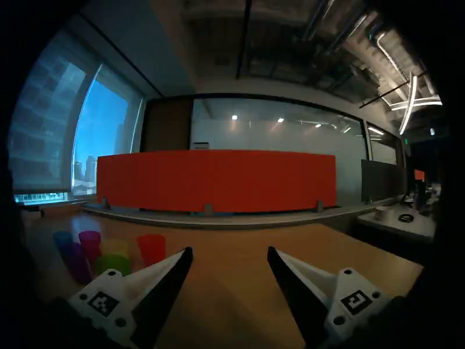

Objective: Pour water

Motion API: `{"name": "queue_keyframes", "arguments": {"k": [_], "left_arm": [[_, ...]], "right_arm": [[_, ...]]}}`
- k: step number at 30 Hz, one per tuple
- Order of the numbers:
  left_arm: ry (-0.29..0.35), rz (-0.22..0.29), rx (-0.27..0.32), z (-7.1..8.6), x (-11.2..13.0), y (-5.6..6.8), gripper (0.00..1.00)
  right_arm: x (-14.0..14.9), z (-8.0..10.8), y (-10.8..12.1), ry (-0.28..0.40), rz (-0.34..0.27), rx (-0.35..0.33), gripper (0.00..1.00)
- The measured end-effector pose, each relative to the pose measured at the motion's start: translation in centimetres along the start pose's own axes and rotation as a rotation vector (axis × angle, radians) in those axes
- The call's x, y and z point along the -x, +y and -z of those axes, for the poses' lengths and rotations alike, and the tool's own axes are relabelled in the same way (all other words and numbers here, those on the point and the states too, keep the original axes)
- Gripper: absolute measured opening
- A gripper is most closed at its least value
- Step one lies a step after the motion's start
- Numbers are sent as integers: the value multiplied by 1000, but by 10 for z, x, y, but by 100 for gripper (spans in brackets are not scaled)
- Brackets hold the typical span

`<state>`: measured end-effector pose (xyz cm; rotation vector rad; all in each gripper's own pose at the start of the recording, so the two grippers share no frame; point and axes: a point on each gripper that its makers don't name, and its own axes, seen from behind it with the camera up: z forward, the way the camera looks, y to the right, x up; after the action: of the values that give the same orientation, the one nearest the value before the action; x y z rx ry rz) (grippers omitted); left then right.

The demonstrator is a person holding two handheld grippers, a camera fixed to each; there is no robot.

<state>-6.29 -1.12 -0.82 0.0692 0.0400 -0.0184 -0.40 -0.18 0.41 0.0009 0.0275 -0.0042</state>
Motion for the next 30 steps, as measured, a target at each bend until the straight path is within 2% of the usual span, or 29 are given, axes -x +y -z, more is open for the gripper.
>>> {"name": "queue_keyframes", "arguments": {"k": [6,30], "left_arm": [[0,0,0,0,0,0,96],[0,0,0,0,0,0,96]], "right_arm": [[9,-2,1,-16,-19,-1,100],[10,-1,3,-18,-2,1,100]]}}
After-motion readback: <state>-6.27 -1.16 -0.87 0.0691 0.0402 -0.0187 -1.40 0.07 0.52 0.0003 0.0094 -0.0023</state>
